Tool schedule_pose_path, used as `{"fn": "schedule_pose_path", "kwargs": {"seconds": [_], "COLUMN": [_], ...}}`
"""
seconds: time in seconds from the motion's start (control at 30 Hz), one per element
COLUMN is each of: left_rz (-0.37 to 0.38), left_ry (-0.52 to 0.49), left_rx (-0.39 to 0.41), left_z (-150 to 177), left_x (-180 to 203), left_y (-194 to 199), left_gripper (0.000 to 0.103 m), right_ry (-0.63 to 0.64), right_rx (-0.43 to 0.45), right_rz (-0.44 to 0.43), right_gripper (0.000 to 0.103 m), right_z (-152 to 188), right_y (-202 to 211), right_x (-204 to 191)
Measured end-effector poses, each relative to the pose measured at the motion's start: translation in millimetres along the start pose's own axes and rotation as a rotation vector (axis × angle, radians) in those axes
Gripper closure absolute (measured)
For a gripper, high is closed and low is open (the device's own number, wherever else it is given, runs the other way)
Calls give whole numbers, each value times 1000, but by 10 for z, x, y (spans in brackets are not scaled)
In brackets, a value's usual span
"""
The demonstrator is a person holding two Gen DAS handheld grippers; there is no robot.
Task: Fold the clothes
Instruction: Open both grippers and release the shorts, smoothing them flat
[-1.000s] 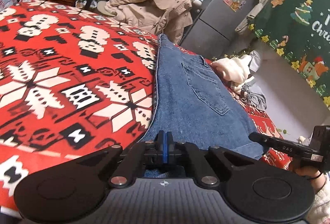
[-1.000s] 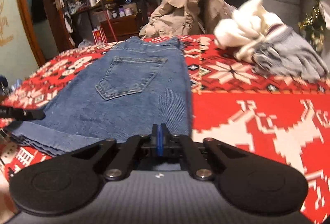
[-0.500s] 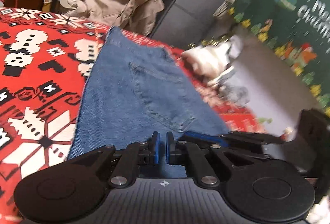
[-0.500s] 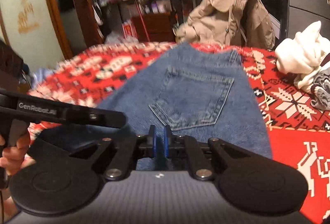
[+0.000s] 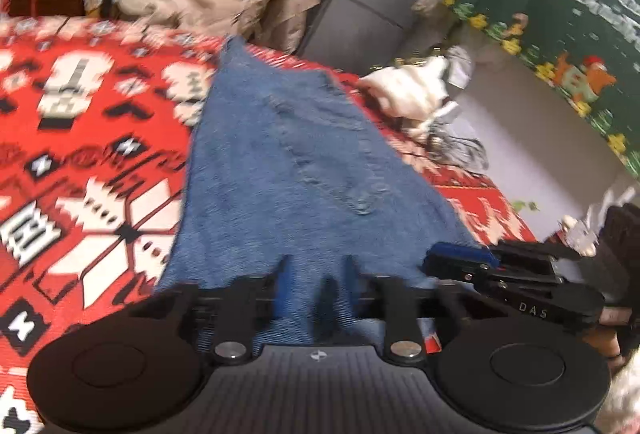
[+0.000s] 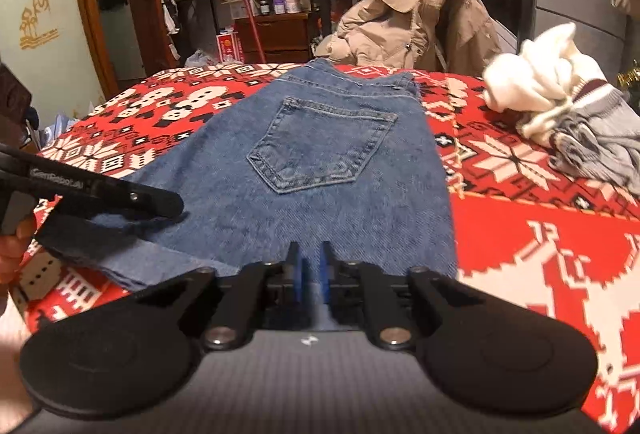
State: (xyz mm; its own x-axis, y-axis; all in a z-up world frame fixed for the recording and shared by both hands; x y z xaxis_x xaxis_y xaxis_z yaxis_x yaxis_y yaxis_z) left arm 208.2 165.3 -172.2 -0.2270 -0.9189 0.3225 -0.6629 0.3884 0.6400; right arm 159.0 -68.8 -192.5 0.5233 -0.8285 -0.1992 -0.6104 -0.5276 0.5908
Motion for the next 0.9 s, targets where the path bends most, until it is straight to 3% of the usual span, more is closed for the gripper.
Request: {"fn": "schedule_pose_path", "kwargs": {"seconds": [0.07,0.17,0.33,0.4,0.53,0.6,0.77,0.9], "left_rz": [-6,-55,-211,-277,-340,-350,-401,-452], "left_ry": [-54,-91,-143,-150,-168,-161,-208,-262], "left_rx": [15,25,31,33,25,-2,-35,6], "left_z": [-34,-103,-175,-195,-246,-254,-217,-224], "left_x": [91,166,164,135,100,80,95,174], "left_y": [90,178,260,285,338,347,367,424], "left_gripper": [57,43,41,29,26,18,18,18], "right_ry": [-7,-20,0,14,18,41,113,109], "right_rx": [8,15,10,0,-12,28,41,107], "right_rz": [-3,-19,-65,-83,-52,10,178,170], "right_gripper": [69,55,23,17,3,1,1,1], "right_z": [-36,-129,-259,-279,-294,-306,-323,-364], "right_y": [95,217,360,394,419,480,585,712], "right_x": [-3,9,-52,-91,-128,-134,-150,-155]}}
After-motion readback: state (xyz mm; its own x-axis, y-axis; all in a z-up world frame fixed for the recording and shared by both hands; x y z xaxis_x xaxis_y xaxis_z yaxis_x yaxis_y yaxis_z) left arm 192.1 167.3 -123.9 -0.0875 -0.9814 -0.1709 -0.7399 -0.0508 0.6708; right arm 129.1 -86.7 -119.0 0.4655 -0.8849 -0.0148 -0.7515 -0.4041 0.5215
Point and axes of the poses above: each gripper's, at about its wrist camera, not at the fingertips, and y roughly against the way its jaws point, x to its right, z to its underside, the point moved 6 cm from there along -y, roughly the way its jaws point, and after that the axes turned 9 degrees about -z, right-handed, at the moved point
